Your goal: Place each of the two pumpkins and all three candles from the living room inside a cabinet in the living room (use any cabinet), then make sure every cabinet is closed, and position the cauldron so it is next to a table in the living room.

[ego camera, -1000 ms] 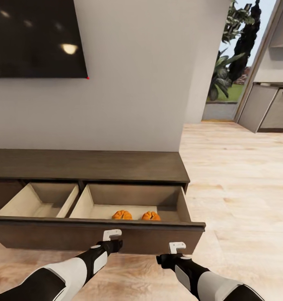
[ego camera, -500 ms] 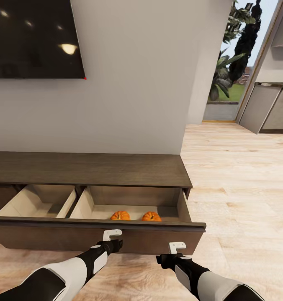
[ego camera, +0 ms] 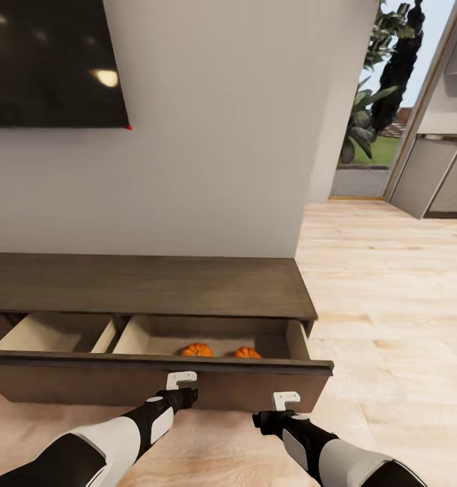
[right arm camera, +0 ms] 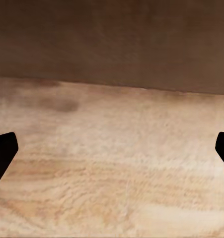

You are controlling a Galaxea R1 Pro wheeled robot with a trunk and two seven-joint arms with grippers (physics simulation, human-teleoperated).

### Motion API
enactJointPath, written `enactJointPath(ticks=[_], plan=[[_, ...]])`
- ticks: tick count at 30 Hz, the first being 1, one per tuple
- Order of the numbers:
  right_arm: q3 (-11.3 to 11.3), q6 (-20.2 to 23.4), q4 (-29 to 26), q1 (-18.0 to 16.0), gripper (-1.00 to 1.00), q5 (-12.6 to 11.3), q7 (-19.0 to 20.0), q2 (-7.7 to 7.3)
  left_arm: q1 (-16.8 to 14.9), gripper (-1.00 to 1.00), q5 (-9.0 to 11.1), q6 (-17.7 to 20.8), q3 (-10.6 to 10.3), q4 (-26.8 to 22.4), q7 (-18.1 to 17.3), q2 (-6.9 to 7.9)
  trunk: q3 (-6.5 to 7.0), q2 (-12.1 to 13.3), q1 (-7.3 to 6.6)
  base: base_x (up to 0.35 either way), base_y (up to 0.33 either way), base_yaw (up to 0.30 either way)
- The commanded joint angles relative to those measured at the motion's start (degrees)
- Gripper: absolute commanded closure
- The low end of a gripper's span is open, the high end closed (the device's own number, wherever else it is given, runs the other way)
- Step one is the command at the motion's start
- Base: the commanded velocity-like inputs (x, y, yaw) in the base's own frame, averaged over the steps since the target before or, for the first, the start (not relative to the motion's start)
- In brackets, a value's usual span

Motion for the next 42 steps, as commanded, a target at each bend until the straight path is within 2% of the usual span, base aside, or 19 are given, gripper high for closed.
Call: enactJointPath(ticks=[1,14,42], plan=[[0.47,0.12,-0.02,-0.03,-1.0,-0.58,0.11,-0.01,-0.1,-1.0,0.52,-0.36,0.21,0.18,0.06,-0.05,-0.04,-0.02,0.02,0.305,0.0,0.0],[0.47,0.12,-0.07,-0.03,-1.0,-0.58,0.11,-0.01,-0.1,-1.0,0.52,-0.36,0.23,0.18,0.06,-0.05,-0.04,-0.02,0.02,0.291,0.0,0.0],[0.56,0.12,0.0,-0.03,-1.0,-0.58,0.11,-0.01,-0.1,-1.0,0.52,-0.36,0.26,0.18,0.07,0.01,-0.04,-0.02,0.02,0.048,0.0,0.0]])
